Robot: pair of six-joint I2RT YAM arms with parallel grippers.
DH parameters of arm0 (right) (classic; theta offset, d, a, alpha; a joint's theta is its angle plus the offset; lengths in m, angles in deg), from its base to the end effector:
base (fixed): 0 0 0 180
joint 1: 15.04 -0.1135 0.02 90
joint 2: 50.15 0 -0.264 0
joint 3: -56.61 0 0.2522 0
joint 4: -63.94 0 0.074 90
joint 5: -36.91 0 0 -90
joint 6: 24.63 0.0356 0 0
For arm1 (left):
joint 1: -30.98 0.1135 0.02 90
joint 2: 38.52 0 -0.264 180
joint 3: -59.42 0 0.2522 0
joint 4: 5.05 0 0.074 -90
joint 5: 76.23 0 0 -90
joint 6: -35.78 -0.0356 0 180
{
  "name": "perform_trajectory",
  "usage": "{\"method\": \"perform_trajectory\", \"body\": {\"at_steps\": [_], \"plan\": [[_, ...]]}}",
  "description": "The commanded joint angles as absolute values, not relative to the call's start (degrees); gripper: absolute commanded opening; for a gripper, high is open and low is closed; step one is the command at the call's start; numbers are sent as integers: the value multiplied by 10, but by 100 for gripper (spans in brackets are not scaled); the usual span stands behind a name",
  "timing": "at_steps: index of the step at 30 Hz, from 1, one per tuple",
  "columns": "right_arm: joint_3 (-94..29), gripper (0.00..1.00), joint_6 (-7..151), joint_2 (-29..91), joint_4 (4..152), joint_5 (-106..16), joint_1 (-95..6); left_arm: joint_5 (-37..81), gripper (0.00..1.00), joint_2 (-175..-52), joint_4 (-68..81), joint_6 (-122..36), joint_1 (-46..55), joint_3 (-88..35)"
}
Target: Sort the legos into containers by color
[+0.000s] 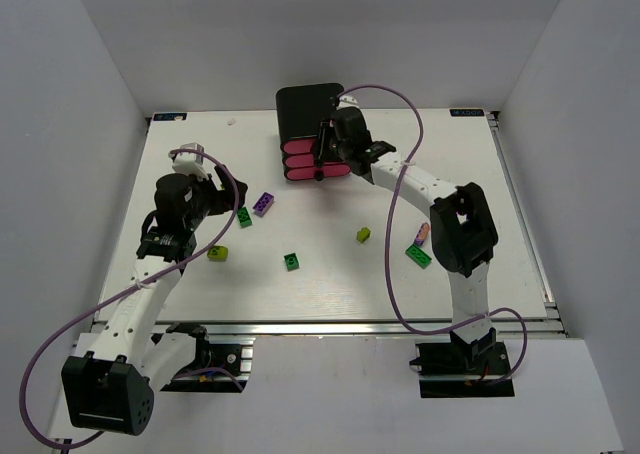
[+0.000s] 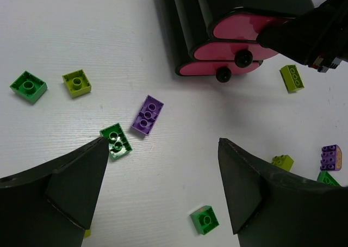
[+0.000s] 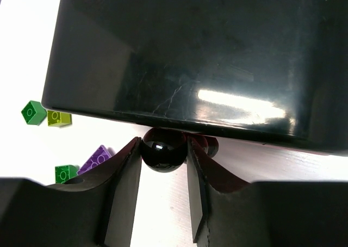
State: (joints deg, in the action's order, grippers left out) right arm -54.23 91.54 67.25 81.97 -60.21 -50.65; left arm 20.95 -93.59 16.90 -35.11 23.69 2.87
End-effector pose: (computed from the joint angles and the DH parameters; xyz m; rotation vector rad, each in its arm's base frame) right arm 0.4021 0.2826 0.2736 -0.0867 2.0401 0.5637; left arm 0.2210 -0.0328 0.2982 -0.1161 1.9454 -0.4275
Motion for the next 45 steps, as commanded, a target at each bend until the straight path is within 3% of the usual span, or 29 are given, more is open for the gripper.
{"method": "perform_trajectory", "body": {"at_steps": [1, 15, 22, 27, 34, 37, 41, 44, 45], "plan": [[-547, 14, 921, 670, 806, -600, -507, 203, 91, -928, 170, -355, 240, 17], [-313, 15, 927, 495, 750, -537, -509, 212, 91, -940, 167, -352, 240, 18], [-293, 69, 913, 500, 732, -480, -507, 211, 91, -963, 177, -354, 240, 14], [-283, 86, 893, 489, 729, -440, -507, 218, 91, -981, 182, -344, 234, 13], [-244, 88, 851, 441, 746, -401, -503, 237, 86, -987, 220, -318, 240, 24], [-233, 88, 794, 416, 793, -335, -503, 238, 76, -985, 238, -308, 246, 33], [-217, 85, 677, 391, 855, -154, -491, 228, 47, -1004, 258, -296, 239, 39], [-216, 77, 598, 373, 918, -127, -489, 223, 44, -1046, 274, -288, 239, 27], [-211, 72, 583, 364, 929, -131, -489, 225, 50, -1057, 275, -289, 239, 23]]}}
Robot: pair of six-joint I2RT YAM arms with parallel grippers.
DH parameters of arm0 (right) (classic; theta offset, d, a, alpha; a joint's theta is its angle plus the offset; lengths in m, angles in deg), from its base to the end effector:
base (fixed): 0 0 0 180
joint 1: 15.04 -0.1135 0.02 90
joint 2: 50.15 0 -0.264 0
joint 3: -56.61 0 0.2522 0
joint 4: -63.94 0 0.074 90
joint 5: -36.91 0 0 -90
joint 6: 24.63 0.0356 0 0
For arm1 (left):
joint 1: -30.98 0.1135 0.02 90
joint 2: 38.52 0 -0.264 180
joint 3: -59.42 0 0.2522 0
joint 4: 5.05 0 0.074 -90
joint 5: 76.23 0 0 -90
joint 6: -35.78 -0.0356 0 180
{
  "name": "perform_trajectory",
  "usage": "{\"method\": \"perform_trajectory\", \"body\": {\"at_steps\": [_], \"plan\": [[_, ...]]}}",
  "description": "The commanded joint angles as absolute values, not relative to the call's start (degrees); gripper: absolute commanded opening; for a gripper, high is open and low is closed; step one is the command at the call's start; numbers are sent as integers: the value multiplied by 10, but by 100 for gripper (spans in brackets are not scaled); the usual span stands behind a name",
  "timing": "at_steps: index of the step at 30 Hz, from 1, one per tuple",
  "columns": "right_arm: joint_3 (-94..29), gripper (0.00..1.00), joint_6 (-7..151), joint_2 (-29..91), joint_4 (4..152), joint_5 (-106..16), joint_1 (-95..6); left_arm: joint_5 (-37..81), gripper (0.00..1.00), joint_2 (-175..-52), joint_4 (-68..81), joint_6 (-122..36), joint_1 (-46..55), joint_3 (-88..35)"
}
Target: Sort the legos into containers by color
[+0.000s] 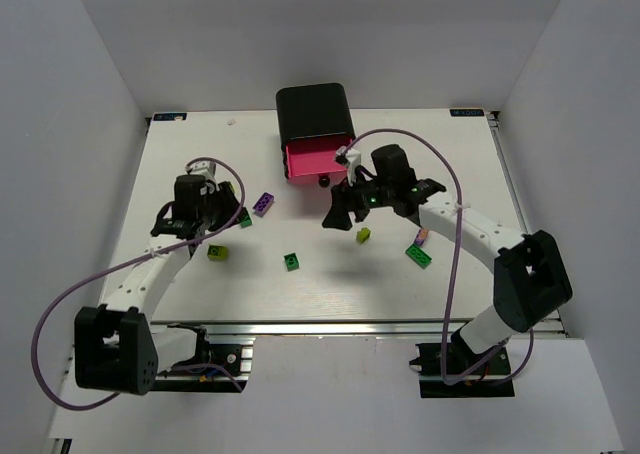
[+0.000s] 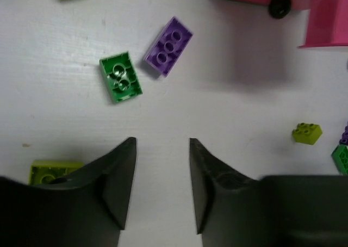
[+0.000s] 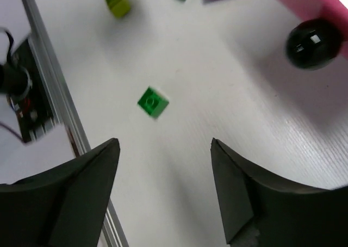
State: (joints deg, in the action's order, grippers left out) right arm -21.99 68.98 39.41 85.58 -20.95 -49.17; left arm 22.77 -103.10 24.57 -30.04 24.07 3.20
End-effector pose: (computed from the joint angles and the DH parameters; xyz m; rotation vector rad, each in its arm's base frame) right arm 0.2818 0.2139 0.2734 -0.9033 2.0078 0.9779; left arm 0.2398 -0.0347 0.2481 -0.2540 2.2515 -0.4677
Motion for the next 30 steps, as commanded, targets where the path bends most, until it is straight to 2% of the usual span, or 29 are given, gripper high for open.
{"method": "perform_trajectory", "body": {"at_steps": [1, 3, 5, 7, 8, 10, 19, 30], "plan": [[-205, 70, 571, 345, 933, -140, -488, 222, 56, -1078, 277, -290, 239, 16], [-189, 68, 547, 319, 930, -175, -486, 212, 70, -1105, 284, -292, 239, 6], [-169, 69, 539, 277, 917, -203, -482, 198, 76, -1150, 301, -300, 239, -18], [-158, 77, 540, 240, 910, -212, -475, 188, 78, -1174, 309, -305, 233, -34], [-155, 86, 540, 230, 908, -213, -469, 180, 79, -1191, 314, -307, 233, -45], [-152, 89, 536, 209, 905, -207, -458, 159, 81, -1205, 312, -310, 233, -52], [-138, 89, 531, 203, 903, -167, -427, 118, 77, -1294, 320, -317, 233, -99], [-125, 89, 537, 192, 895, -145, -404, 128, 73, -1353, 317, -312, 228, -133]]}}
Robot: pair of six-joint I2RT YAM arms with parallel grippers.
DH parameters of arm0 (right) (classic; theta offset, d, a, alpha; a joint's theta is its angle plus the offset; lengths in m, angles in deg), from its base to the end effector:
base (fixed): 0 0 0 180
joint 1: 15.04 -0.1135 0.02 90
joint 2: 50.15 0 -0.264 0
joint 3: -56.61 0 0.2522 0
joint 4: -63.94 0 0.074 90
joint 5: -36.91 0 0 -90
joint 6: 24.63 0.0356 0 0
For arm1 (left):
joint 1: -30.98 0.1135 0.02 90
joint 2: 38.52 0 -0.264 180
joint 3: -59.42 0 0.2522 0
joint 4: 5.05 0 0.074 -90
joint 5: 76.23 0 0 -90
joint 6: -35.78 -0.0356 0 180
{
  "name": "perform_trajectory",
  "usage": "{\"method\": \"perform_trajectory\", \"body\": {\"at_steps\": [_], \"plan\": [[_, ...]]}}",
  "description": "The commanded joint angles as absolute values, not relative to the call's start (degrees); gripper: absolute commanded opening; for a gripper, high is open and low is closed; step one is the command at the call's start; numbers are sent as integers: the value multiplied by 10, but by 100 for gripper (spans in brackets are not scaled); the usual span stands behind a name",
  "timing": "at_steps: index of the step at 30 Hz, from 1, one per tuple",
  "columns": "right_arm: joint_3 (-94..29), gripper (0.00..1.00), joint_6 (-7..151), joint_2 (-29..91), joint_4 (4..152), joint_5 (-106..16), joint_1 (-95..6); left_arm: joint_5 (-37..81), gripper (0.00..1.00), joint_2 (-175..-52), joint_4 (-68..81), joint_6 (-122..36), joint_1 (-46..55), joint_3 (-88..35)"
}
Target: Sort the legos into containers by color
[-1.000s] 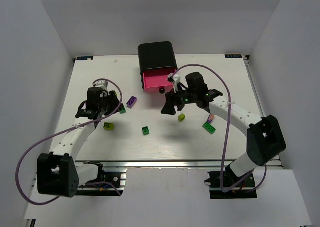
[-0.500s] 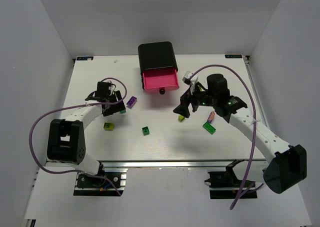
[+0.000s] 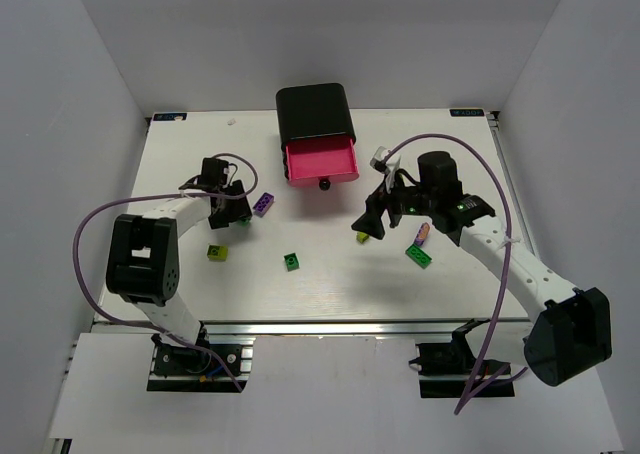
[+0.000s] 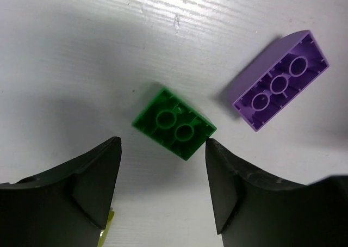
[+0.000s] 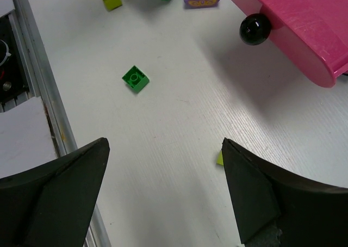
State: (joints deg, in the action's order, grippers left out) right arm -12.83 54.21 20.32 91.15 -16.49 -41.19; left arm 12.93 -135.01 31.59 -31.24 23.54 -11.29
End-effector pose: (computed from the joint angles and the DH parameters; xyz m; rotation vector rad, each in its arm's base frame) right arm 0.2368 0.1399 0.3092 -1.0229 1.7831 0.8185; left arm 0.3250 -0.0419 0.1690 -0.3656 2.6440 -0.1530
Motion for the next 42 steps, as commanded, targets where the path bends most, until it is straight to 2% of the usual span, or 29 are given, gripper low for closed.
{"method": "perform_trajectory", "body": {"at_steps": [1, 16, 27, 33, 38, 42], "plan": [[-125, 89, 538, 192, 894, -142, -402, 128, 73, -1355, 315, -312, 228, -136], [-119, 89, 545, 210, 894, -108, -385, 131, 73, -1403, 325, -318, 228, -169], [-118, 89, 546, 214, 894, -95, -374, 123, 70, -1406, 331, -324, 228, -170], [-118, 89, 547, 214, 896, -84, -367, 133, 59, -1406, 331, -322, 223, -172], [-117, 89, 548, 216, 897, -72, -361, 134, 40, -1394, 334, -329, 223, -171], [-116, 89, 548, 216, 897, -66, -359, 137, 31, -1361, 340, -332, 223, -167]]}}
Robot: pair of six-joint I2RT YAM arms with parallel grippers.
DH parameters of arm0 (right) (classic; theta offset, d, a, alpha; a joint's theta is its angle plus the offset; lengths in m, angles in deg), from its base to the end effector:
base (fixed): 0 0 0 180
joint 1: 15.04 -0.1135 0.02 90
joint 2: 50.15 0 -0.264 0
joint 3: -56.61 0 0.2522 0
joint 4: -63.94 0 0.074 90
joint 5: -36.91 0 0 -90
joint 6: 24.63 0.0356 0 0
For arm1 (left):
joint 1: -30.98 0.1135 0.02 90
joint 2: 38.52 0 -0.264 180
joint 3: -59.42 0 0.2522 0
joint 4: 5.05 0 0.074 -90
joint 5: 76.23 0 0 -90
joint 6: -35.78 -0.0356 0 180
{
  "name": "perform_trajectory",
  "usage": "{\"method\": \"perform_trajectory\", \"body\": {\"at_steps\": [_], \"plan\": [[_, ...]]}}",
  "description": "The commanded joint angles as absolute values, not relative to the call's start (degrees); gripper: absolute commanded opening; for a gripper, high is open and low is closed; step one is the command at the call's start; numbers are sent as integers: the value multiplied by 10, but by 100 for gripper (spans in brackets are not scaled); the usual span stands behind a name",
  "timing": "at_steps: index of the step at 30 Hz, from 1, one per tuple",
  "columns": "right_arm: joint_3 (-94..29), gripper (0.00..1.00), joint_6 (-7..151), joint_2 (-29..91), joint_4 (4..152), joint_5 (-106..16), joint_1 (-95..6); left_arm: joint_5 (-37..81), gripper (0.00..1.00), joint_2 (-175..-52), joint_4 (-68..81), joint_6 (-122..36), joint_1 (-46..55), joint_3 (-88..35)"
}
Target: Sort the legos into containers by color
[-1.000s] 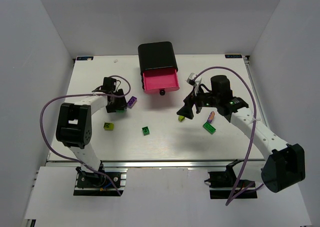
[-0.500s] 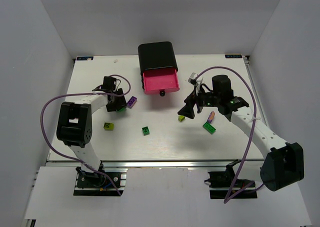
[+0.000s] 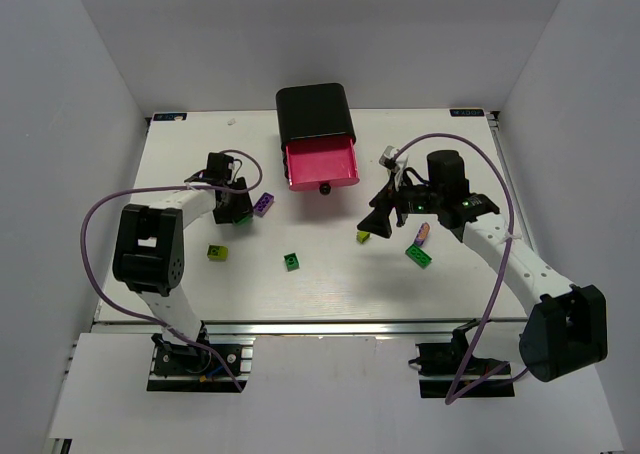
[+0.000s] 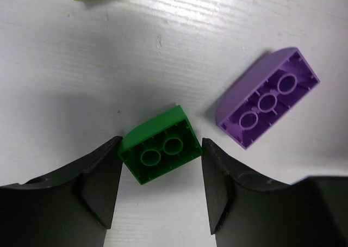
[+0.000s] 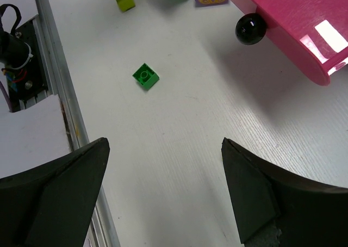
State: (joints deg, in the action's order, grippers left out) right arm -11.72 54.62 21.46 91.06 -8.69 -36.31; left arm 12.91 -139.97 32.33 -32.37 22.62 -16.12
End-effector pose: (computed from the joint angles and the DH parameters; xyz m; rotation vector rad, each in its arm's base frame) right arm 0.2465 0.1227 0.2993 -1.0041 1.7992 0.9207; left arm 0.3449 -0.0501 0.1641 -0.3200 2.6648 -0.1466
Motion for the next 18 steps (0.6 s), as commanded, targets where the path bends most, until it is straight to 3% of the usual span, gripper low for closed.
{"method": "perform_trajectory", "body": {"at_steps": [1, 7, 11, 18], "plan": [[-116, 89, 549, 216, 897, -63, -359, 158, 30, -1335, 339, -336, 223, -164], [-119, 88, 544, 222, 906, -58, -356, 184, 25, -1223, 336, -340, 223, -145], [-122, 81, 536, 226, 913, -60, -357, 223, 22, -1147, 329, -343, 223, -153], [-118, 70, 523, 209, 916, -76, -359, 376, 20, -1154, 265, -330, 198, -203]]}}
